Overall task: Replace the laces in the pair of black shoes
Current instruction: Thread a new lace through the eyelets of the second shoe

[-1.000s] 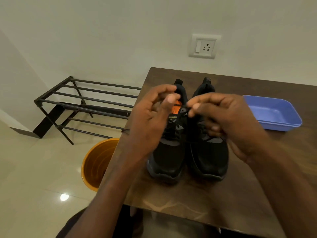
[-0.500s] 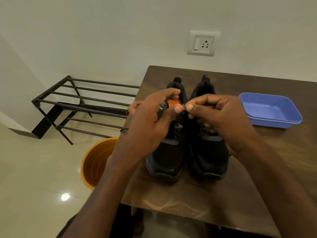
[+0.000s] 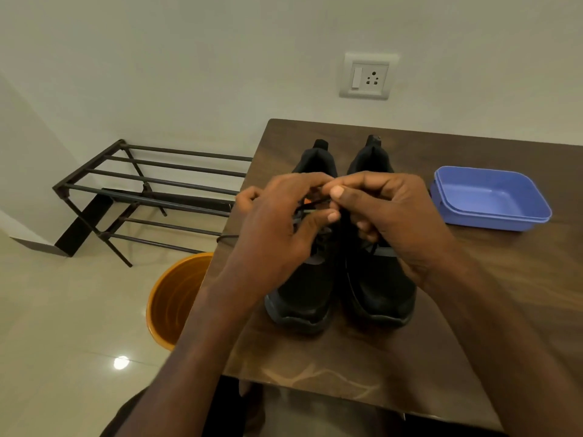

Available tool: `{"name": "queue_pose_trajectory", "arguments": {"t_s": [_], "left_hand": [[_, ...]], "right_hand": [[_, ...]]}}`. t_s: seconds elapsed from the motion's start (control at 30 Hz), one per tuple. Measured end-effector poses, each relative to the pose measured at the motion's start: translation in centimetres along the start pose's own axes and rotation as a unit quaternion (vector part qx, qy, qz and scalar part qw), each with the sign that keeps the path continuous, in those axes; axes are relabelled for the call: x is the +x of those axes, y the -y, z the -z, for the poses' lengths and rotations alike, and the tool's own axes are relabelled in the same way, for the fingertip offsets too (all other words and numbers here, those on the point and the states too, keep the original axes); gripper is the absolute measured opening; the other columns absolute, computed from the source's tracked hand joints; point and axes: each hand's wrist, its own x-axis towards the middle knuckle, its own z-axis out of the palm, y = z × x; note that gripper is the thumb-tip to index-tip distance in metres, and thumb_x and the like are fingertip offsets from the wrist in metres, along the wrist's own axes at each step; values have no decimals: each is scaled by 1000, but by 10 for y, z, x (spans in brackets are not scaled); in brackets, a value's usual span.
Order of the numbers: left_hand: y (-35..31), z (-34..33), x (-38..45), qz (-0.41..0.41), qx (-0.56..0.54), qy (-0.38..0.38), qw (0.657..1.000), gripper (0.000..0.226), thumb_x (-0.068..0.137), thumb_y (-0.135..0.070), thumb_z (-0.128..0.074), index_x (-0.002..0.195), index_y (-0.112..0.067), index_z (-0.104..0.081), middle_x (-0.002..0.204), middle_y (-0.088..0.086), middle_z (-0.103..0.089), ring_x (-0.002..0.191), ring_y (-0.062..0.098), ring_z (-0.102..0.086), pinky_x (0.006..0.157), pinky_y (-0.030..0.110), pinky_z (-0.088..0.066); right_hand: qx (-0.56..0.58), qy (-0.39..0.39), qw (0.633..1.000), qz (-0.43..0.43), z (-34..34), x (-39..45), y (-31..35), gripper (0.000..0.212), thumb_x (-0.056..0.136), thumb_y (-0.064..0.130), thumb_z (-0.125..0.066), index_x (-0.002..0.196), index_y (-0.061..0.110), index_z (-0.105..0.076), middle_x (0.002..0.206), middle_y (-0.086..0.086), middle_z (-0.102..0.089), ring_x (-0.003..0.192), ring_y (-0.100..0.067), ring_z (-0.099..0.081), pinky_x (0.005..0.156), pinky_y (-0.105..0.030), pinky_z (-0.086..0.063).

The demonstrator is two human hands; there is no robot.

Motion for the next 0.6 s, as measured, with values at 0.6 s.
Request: {"name": "queue_pose_trajectory", "arguments": {"t_s": [0.6], "left_hand": [[5, 14, -2, 81, 47, -31, 995, 9, 102, -30, -61, 99, -30, -69, 82, -15, -64, 85, 5, -61, 91, 50, -47]], "right_hand": [[-56, -53, 996, 33, -4, 5, -3, 16, 96, 8, -69, 106, 18, -76, 85, 12, -74, 65, 9, -63, 60, -6, -47]]}}
